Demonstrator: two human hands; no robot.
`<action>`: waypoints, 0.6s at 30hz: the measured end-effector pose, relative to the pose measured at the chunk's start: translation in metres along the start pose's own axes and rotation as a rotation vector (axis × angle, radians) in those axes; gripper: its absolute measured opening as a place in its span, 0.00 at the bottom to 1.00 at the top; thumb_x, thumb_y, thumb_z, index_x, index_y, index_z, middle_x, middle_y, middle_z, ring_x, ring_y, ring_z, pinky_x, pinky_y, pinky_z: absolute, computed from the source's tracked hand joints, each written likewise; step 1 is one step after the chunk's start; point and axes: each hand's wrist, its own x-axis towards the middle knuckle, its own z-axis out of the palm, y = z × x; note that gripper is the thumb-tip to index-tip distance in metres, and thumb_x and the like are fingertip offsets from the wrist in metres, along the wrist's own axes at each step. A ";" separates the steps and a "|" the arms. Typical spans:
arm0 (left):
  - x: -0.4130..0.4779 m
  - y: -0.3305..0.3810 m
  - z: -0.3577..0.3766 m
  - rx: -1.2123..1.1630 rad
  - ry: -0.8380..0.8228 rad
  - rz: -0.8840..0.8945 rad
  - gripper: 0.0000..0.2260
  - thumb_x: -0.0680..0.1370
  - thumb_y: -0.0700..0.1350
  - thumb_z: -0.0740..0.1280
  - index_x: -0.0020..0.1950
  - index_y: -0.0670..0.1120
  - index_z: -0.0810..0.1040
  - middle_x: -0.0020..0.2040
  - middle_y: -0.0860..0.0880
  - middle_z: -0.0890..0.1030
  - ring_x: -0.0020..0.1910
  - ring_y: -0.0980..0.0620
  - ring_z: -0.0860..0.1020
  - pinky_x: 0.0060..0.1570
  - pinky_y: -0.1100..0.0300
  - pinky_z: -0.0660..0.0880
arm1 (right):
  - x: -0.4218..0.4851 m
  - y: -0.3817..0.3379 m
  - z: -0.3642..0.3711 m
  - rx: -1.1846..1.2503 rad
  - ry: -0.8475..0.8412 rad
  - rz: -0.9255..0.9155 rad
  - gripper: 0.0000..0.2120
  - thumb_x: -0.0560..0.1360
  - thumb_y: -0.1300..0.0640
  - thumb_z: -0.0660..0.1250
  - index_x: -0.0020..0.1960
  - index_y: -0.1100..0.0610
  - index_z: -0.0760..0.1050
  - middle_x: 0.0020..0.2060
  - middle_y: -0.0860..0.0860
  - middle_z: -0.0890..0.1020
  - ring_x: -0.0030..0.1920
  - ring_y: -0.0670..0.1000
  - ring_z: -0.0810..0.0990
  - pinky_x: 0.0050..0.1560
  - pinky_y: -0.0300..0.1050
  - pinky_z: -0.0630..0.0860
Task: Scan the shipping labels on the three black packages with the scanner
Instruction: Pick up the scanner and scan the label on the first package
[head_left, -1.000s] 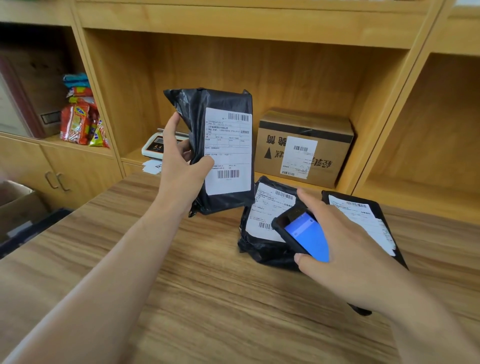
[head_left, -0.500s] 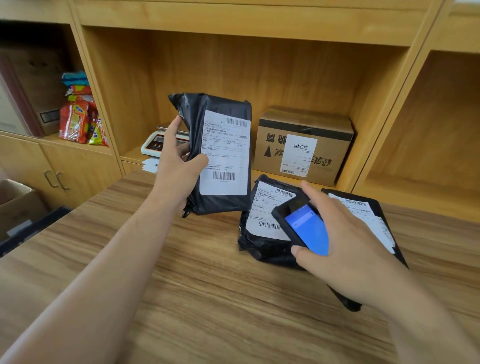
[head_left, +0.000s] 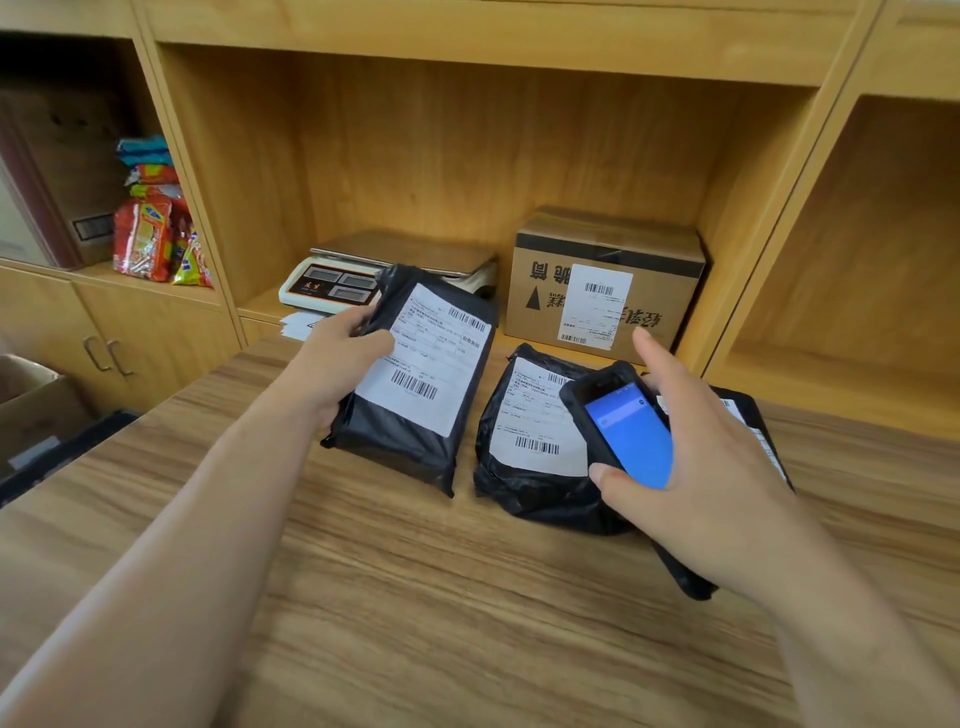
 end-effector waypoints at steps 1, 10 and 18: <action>0.001 -0.002 -0.001 0.010 -0.007 -0.009 0.15 0.78 0.36 0.65 0.62 0.47 0.81 0.50 0.46 0.89 0.45 0.45 0.88 0.48 0.48 0.84 | 0.000 -0.001 0.000 -0.003 0.003 0.002 0.50 0.72 0.47 0.74 0.76 0.28 0.40 0.65 0.29 0.61 0.59 0.35 0.60 0.48 0.36 0.63; 0.004 -0.016 -0.004 0.010 -0.032 -0.094 0.09 0.80 0.35 0.64 0.53 0.46 0.82 0.49 0.43 0.88 0.45 0.45 0.87 0.40 0.55 0.83 | -0.004 0.000 -0.005 0.028 0.051 0.020 0.49 0.72 0.46 0.74 0.77 0.28 0.43 0.74 0.34 0.62 0.73 0.40 0.60 0.59 0.42 0.60; 0.009 -0.029 -0.007 0.111 -0.012 -0.118 0.07 0.80 0.37 0.64 0.51 0.45 0.81 0.45 0.45 0.89 0.46 0.44 0.87 0.42 0.53 0.82 | -0.003 -0.002 -0.007 0.040 0.054 0.034 0.49 0.72 0.46 0.74 0.77 0.29 0.43 0.71 0.33 0.64 0.62 0.35 0.60 0.58 0.41 0.58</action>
